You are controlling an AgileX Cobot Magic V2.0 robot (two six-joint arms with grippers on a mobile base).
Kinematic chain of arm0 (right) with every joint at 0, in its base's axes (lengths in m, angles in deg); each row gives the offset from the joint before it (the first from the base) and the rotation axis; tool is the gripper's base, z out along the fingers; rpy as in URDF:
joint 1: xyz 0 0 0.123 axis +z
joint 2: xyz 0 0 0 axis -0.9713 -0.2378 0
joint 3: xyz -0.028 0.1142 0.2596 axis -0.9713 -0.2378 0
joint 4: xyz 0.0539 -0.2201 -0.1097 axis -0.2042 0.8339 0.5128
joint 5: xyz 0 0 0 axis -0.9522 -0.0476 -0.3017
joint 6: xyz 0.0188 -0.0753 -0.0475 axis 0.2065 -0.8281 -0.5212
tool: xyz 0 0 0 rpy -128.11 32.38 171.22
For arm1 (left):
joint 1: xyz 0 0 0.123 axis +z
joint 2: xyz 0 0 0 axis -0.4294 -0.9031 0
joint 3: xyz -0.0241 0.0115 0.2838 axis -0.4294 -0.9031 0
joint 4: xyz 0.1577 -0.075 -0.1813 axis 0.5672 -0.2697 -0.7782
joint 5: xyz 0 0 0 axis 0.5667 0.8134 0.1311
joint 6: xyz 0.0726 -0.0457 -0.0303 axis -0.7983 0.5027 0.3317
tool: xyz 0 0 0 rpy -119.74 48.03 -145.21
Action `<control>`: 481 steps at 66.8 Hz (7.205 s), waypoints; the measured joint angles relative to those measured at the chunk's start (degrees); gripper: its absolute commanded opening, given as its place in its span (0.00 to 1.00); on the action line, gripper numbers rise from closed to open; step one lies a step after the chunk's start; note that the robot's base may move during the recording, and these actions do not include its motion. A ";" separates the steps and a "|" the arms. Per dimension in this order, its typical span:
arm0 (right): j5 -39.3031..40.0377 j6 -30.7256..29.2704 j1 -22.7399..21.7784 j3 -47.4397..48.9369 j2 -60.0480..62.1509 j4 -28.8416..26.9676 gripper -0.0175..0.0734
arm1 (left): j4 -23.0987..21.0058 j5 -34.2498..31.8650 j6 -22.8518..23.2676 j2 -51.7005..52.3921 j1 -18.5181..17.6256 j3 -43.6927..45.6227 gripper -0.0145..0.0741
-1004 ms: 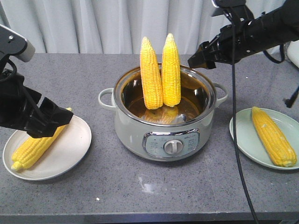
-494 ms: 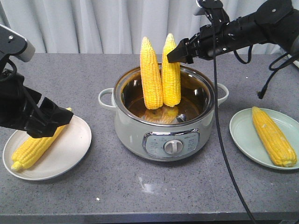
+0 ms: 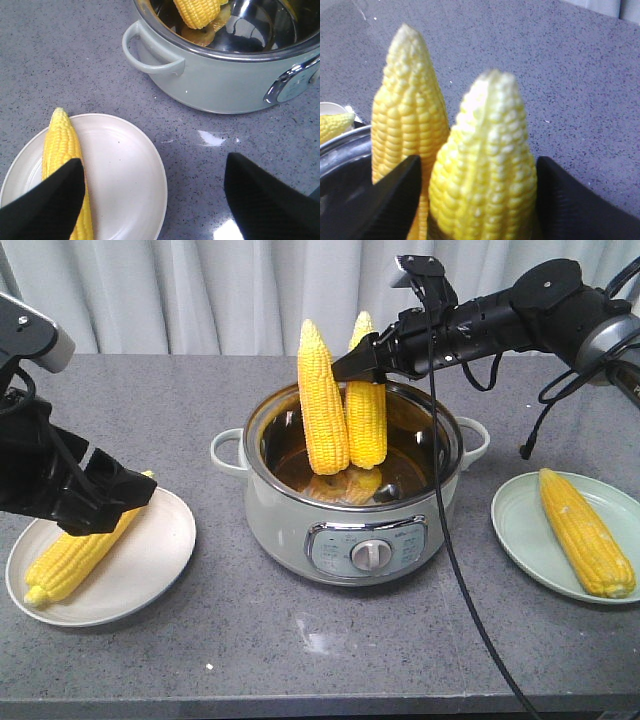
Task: Distribute corn equally
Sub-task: 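Reach the right gripper into the pot and grasp an upright corn cob, then lift the corn cob out of the pot with the right gripper, then reach the left gripper into the pot and grasp the last corn cob, then lift the corn cob out of the pot with the left gripper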
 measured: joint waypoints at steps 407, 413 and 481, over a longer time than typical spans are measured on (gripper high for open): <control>-5.45 -4.58 -0.01 -60.72 75.56 -3.22 0.37 | 27.75 -7.23 50.53 -57.37 -17.05 49.33 0.45; -5.45 -4.58 -0.01 -60.72 75.56 -3.22 0.37 | 27.34 -6.21 50.17 -55.63 -17.05 49.33 0.45; -5.69 -4.58 -0.01 -60.72 75.56 -3.22 0.37 | 25.81 -9.23 30.00 -9.42 -18.94 8.08 0.45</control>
